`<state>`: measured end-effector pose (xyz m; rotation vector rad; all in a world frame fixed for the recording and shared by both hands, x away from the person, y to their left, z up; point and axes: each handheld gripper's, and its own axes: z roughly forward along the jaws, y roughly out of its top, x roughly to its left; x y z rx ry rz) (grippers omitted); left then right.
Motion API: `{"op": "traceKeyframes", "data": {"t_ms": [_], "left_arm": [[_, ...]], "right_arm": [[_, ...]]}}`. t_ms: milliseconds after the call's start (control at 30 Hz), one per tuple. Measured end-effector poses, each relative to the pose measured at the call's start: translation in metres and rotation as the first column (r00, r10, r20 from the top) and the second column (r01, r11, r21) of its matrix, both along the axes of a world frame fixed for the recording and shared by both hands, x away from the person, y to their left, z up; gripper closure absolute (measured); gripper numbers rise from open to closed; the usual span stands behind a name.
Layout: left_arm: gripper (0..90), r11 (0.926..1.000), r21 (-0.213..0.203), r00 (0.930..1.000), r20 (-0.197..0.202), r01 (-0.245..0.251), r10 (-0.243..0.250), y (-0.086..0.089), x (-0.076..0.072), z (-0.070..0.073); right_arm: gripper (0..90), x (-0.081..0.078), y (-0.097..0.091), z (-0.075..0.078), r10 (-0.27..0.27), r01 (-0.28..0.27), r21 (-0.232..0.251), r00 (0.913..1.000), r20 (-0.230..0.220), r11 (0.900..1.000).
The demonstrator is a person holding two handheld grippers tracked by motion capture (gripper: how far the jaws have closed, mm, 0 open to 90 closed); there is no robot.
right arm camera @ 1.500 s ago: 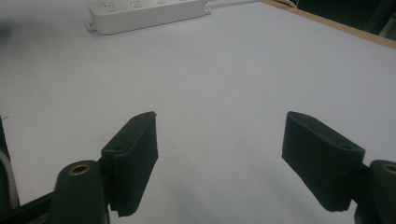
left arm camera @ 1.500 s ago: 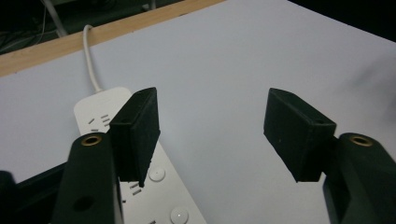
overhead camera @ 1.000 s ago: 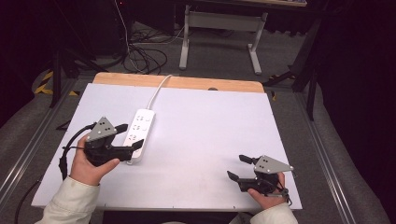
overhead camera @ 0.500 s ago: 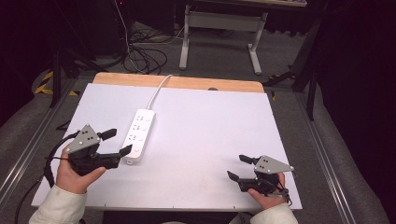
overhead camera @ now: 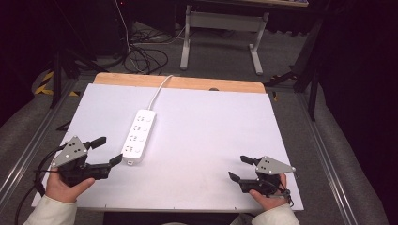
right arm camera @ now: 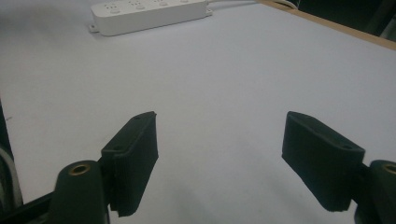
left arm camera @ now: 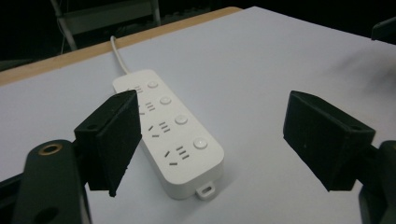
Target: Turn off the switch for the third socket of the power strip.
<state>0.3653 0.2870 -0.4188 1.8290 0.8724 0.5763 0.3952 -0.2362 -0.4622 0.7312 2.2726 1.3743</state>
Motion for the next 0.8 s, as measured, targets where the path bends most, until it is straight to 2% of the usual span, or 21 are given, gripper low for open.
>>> {"op": "traceKeyframes", "data": {"t_ms": [200,367,433,700,800], "left_arm": [[16.3,0.9997,-0.025,0.9995,-0.03,-0.006,0.005,0.007,-0.003,-0.014],[16.3,0.9993,-0.028,0.9993,-0.025,-0.027,0.026,0.015,-0.006,-0.026],[16.2,0.9991,-0.031,0.9989,-0.039,-0.028,0.027,0.018,-0.007,-0.031],[16.1,0.9988,-0.039,0.9987,-0.041,-0.03,0.029,0.02,-0.009,-0.042],[16.1,0.9963,-0.048,0.9964,-0.049,-0.071,0.069,0.022,-0.01,-0.044]], "right_arm": [[27.2,0.0,0.0,0.0,0.001,-0.001,-0.002,1.0,0.0,1.0],[27.2,0.0,0.0,0.0,0.003,-0.003,-0.003,1.0,0.0,1.0],[27.2,0.0,0.0,0.0,0.003,-0.003,-0.004,1.0,0.0,1.0],[27.2,0.0,0.001,-0.001,0.008,-0.009,-0.011,1.0,-0.004,0.9999],[27.2,0.0,0.001,-0.001,0.008,-0.008,-0.011,1.0,-0.004,0.9999]]}}
